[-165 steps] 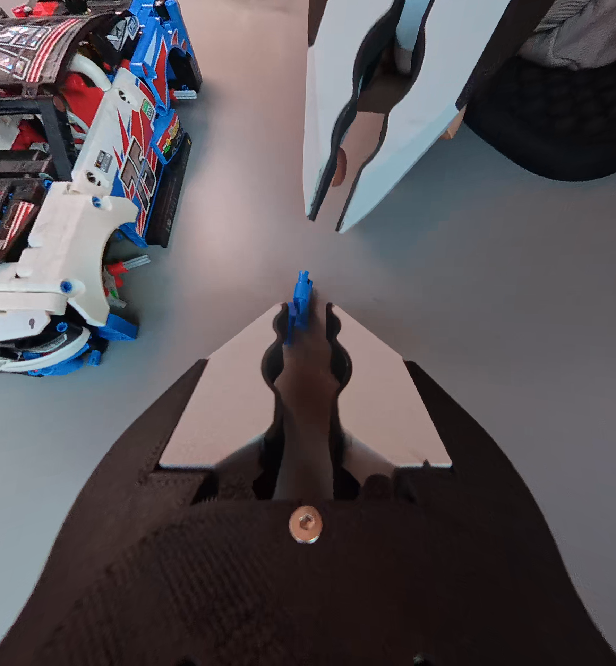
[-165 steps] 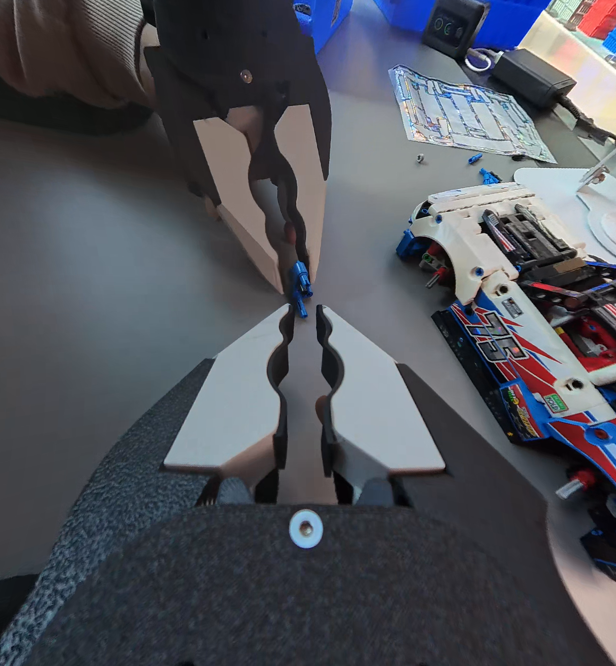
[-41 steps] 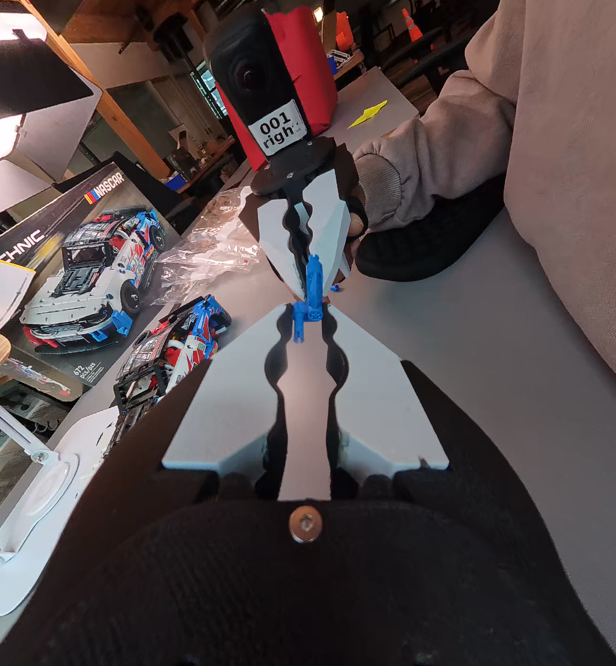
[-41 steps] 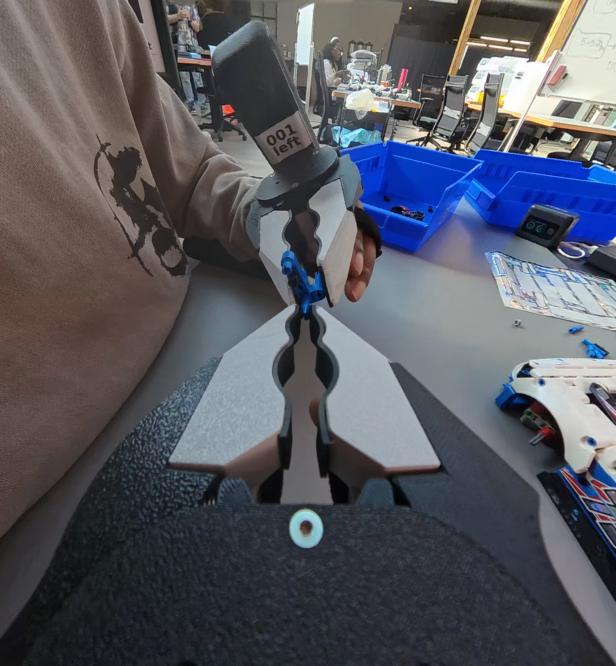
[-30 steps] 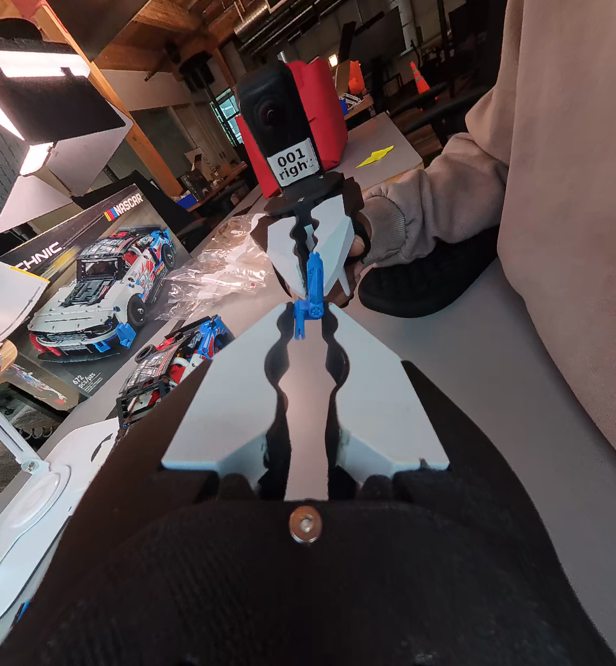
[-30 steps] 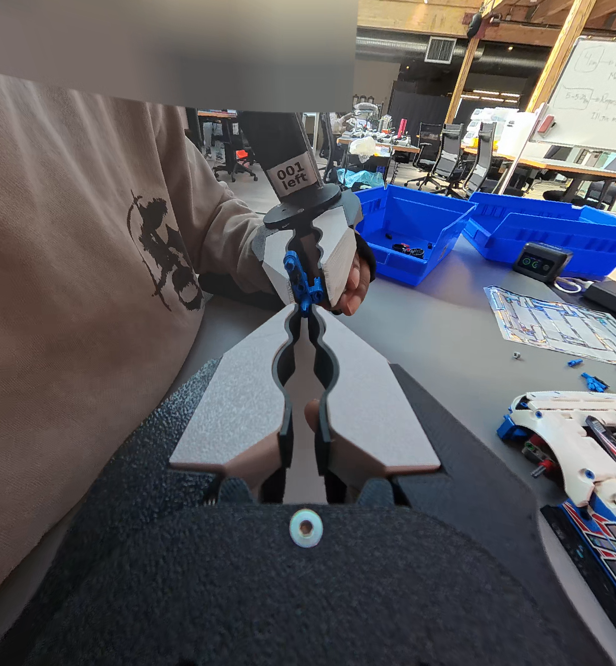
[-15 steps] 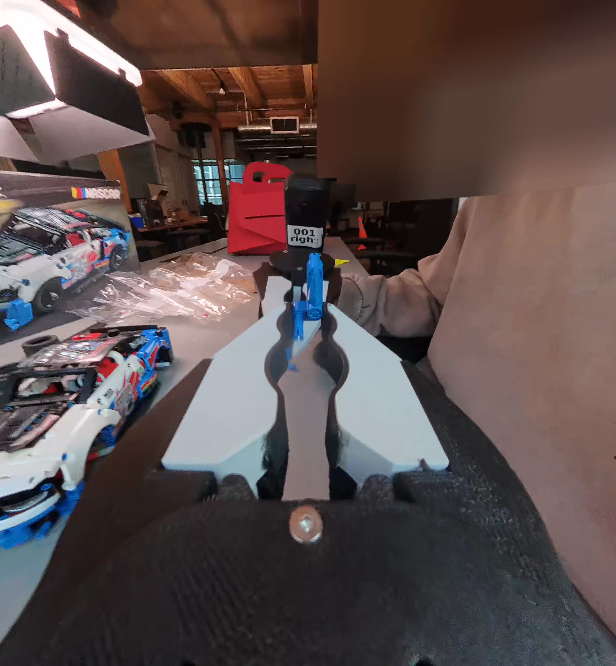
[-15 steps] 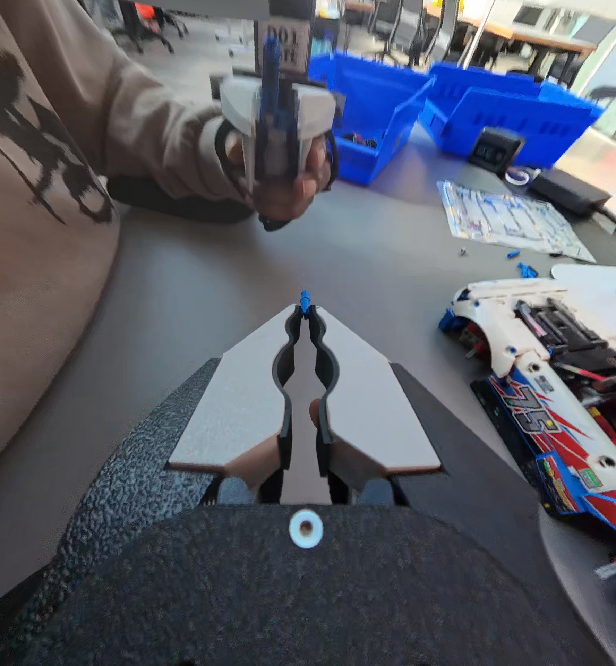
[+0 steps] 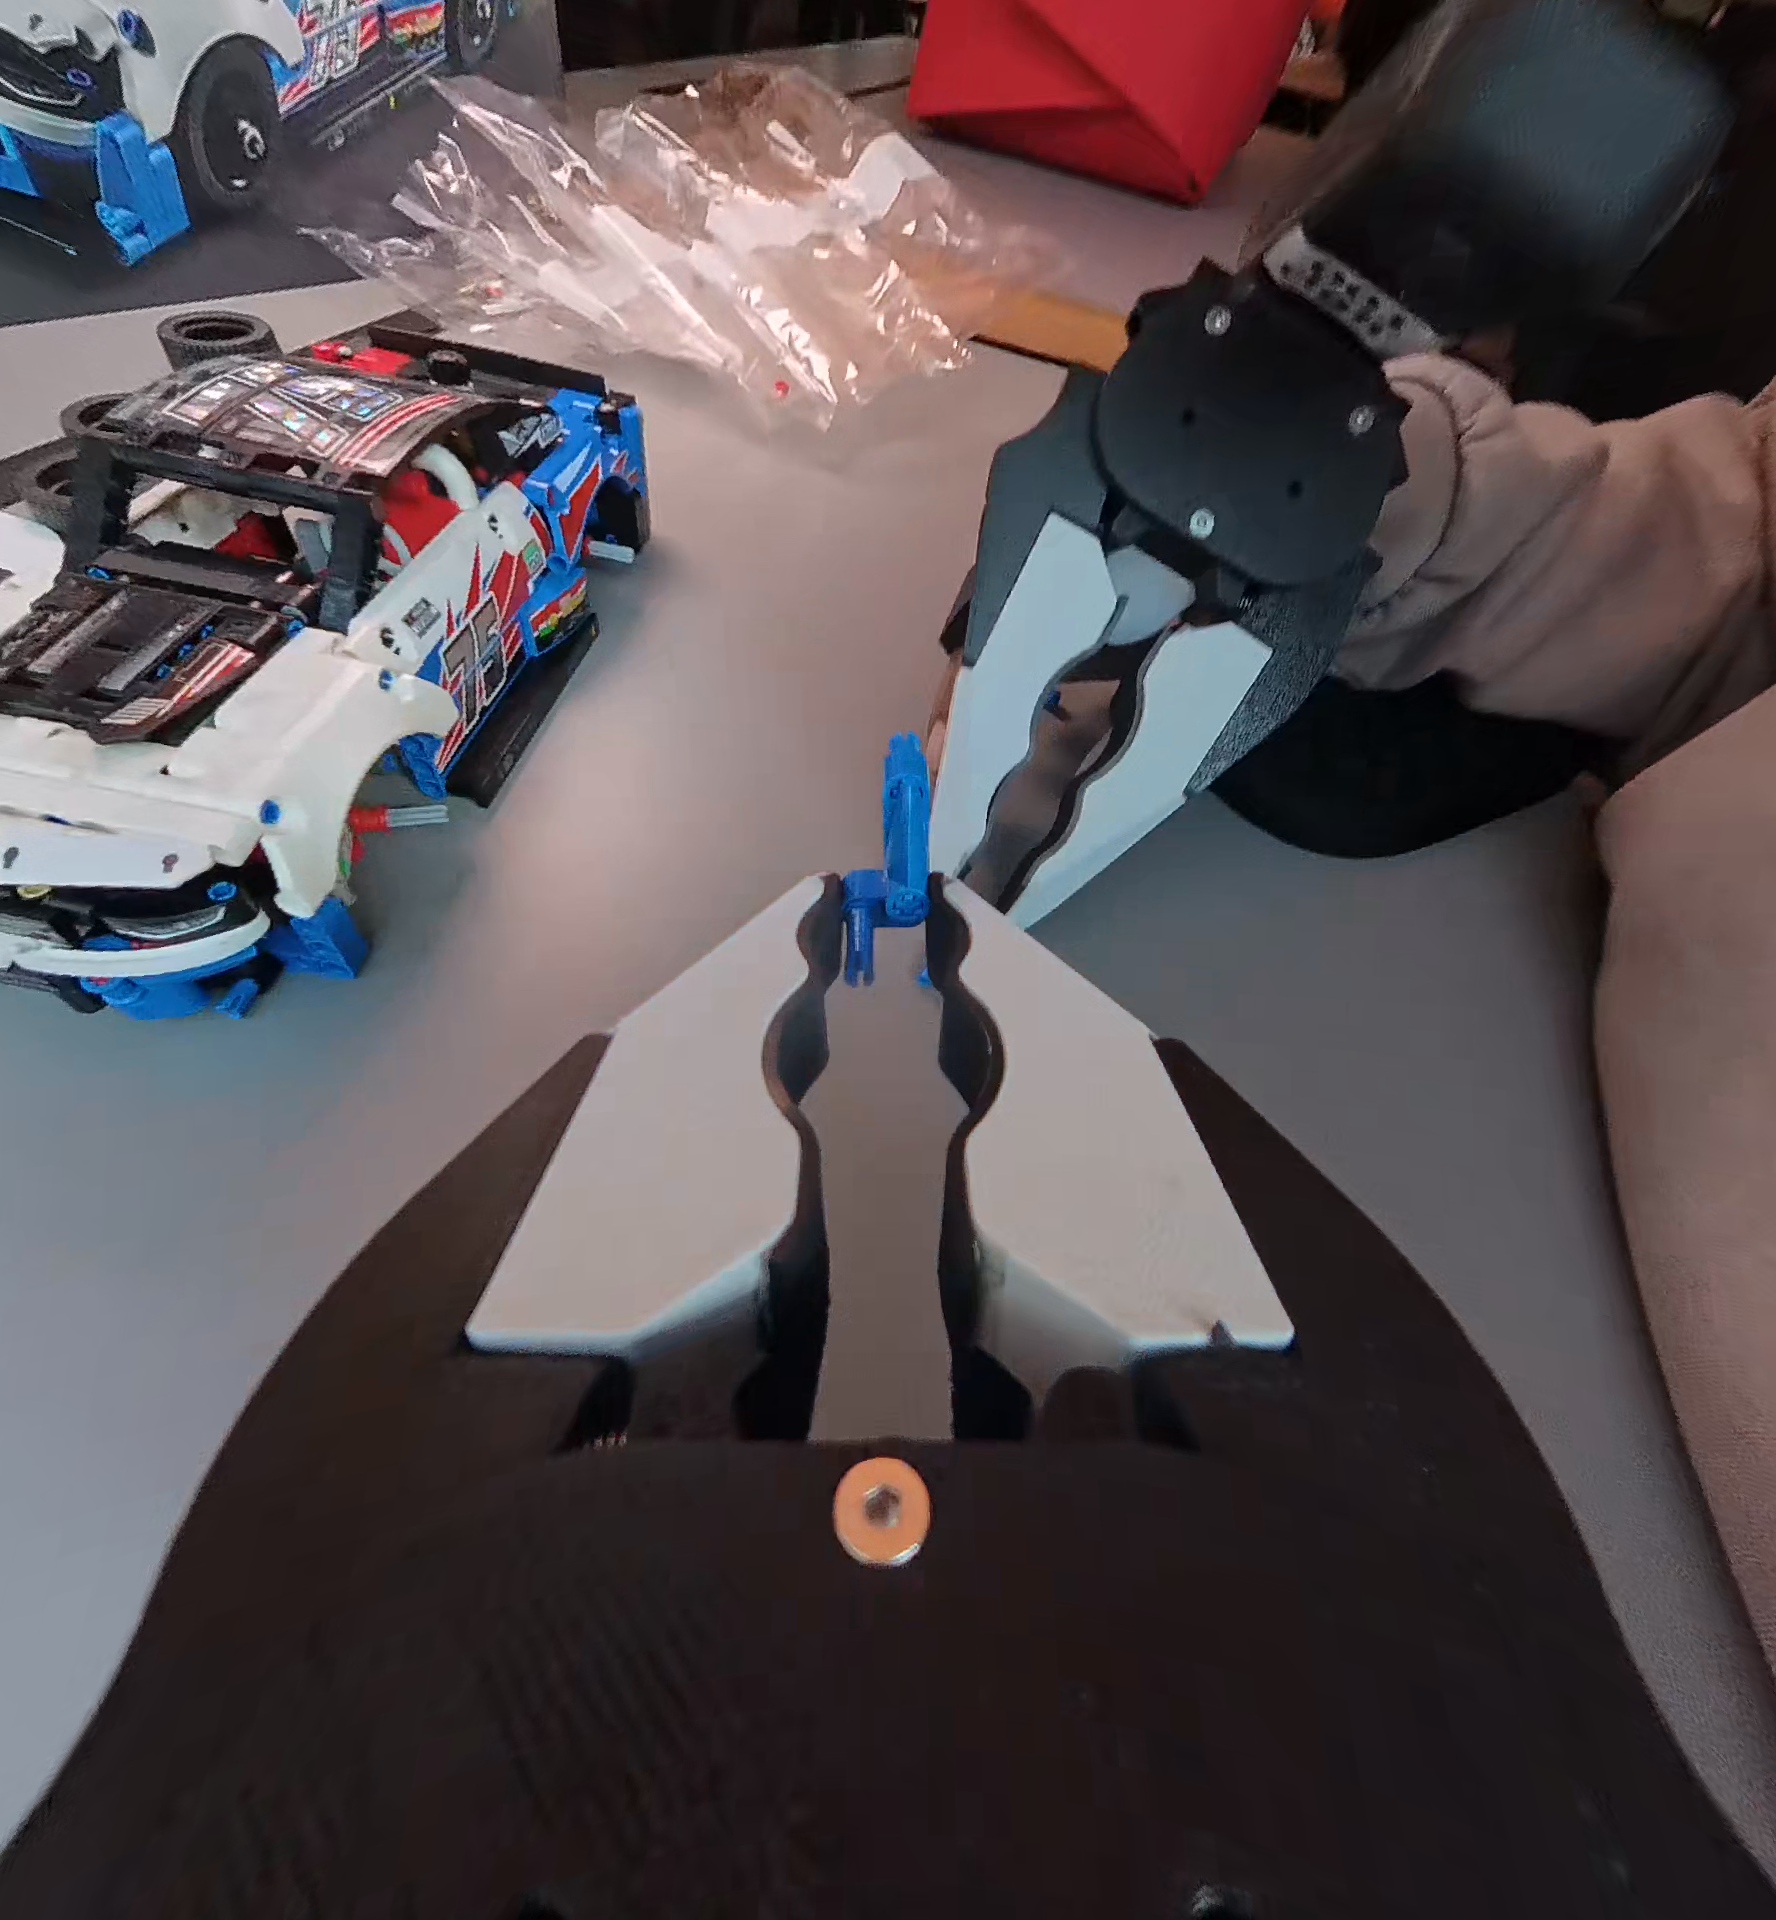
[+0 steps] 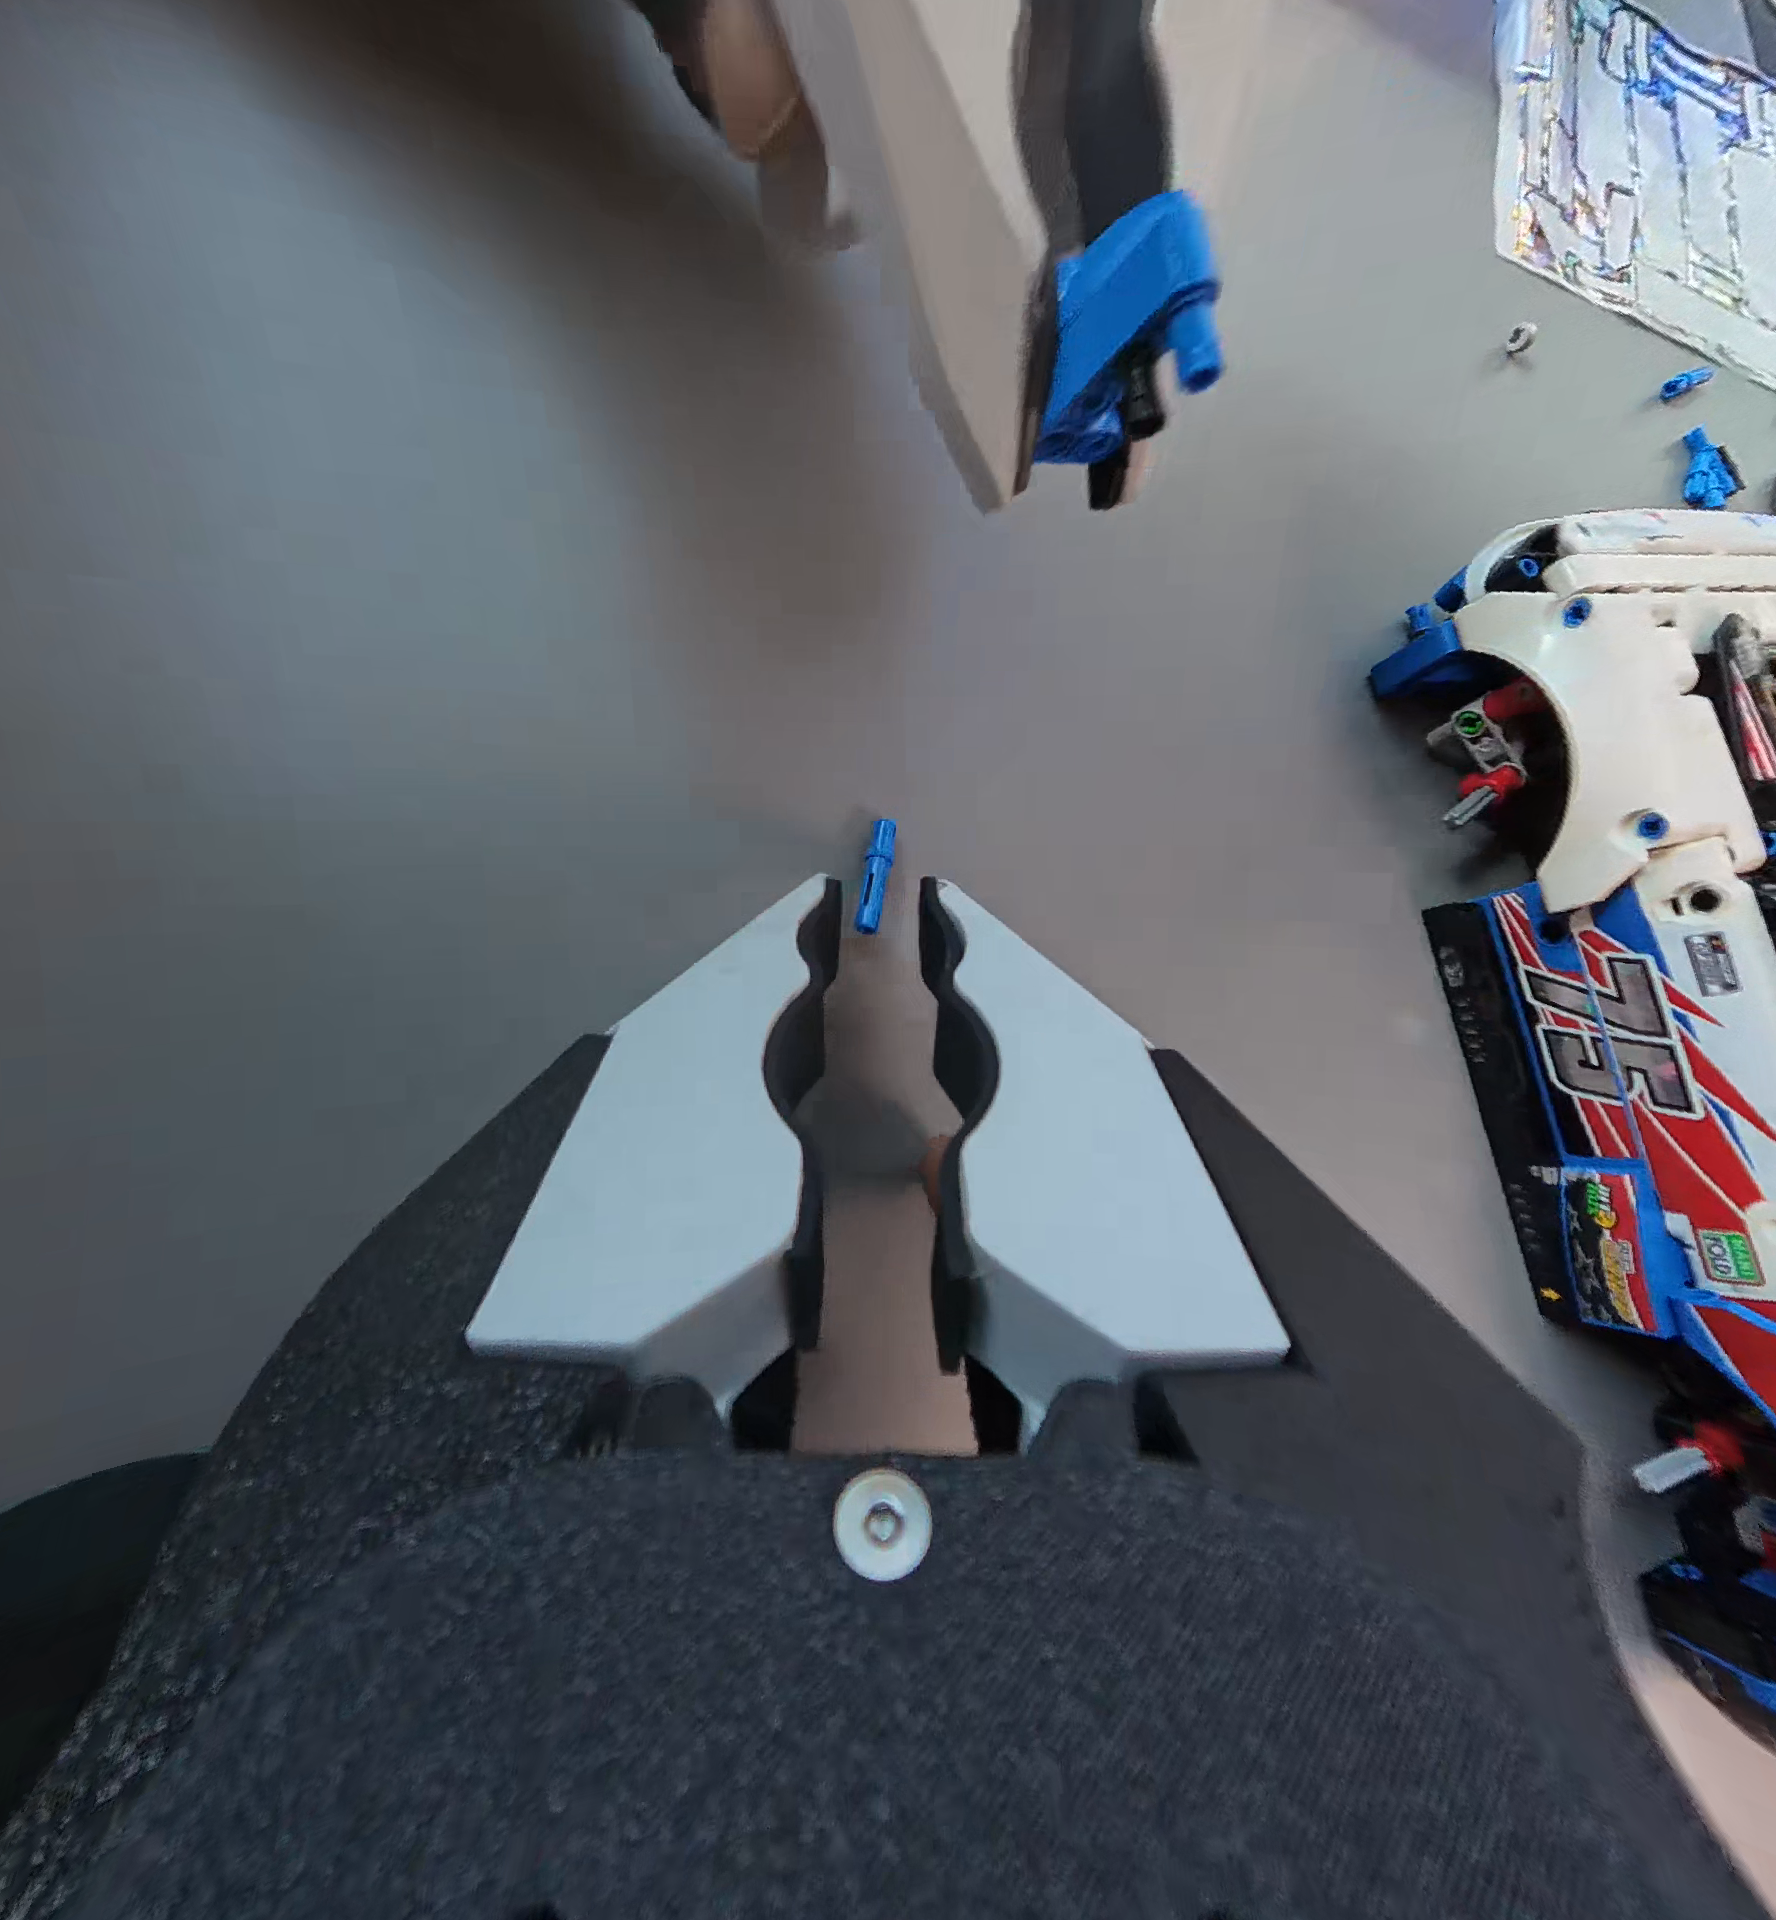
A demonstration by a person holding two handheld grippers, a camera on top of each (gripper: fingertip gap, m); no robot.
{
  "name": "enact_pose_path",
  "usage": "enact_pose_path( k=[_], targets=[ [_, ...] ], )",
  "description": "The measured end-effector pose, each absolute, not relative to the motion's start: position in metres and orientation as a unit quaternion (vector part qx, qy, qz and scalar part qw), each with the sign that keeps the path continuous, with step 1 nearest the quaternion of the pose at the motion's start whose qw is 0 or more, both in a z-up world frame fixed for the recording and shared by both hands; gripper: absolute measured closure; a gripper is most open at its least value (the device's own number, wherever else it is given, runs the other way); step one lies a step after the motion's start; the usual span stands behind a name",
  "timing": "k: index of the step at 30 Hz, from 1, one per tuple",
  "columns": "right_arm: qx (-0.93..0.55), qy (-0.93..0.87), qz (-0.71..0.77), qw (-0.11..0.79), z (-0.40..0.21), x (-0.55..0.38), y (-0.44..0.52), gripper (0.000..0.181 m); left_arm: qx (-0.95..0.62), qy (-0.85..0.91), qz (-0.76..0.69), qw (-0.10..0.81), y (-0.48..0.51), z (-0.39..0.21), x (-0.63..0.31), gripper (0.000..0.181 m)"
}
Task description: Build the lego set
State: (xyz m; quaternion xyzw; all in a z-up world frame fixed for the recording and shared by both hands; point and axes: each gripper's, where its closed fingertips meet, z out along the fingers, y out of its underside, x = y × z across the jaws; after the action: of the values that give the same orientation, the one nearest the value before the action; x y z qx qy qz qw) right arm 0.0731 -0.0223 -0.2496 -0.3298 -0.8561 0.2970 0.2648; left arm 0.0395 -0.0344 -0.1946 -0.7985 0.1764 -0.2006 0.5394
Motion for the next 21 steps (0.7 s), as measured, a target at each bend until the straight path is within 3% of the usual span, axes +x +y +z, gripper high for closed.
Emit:
enact_pose_path(
  k=[7, 13, 21],
  targets=[
    [-0.351, -0.779, 0.435, 0.285, -0.197, 0.067, -0.019, 0.166, -0.823, 0.212, -0.145, 0.506, -0.035, -0.214, 0.043, 0.168],
    [-0.342, -0.850, 0.335, 0.220, -0.238, 0.076, -0.021, 0.172, -0.850, 0.223, -0.132, 0.458, -0.038, -0.236, 0.039, 0.168],
    [-0.316, -0.898, 0.269, 0.145, -0.242, 0.064, -0.036, 0.170, -0.856, 0.292, -0.122, 0.407, -0.053, -0.256, 0.046, 0.167]
  ],
)
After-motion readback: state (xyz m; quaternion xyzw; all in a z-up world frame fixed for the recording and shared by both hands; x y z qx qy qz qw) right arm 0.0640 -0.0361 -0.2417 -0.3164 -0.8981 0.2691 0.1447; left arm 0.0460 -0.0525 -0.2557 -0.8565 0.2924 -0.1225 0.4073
